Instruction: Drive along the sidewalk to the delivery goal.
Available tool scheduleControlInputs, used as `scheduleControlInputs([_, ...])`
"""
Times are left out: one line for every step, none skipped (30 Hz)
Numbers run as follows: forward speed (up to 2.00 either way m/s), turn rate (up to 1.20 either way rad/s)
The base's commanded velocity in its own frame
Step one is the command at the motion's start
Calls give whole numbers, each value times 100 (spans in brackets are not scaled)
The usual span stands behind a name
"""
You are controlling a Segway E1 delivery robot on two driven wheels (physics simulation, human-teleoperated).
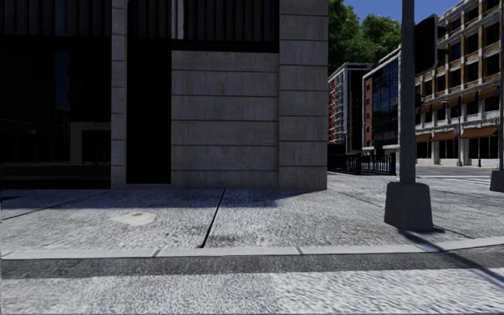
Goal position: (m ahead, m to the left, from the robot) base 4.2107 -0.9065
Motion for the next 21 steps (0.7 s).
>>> scheduleControlInputs([200,0])
scheduleControlInputs([200,0])
scheduleControlInputs([200,0])
scheduleControlInputs([200,0])
scheduleControlInputs([200,0])
scheduleControlInputs([200,0])
scheduleControlInputs([200,-1])
scheduleControlInputs([188,-9])
scheduleControlInputs([171,-17])
scheduleControlInputs([171,-17])
scheduleControlInputs([159,-21])
scheduleControlInputs([150,-24])
scheduleControlInputs([147,-25])
scheduleControlInputs([147,-25])
scheduleControlInputs([147,-25])
scheduleControlInputs([146,-25])
scheduleControlInputs([146,-25])
scheduleControlInputs([146,-25])
scheduleControlInputs([146,-25])
scheduleControlInputs([146,-26])
scheduleControlInputs([146,-28])
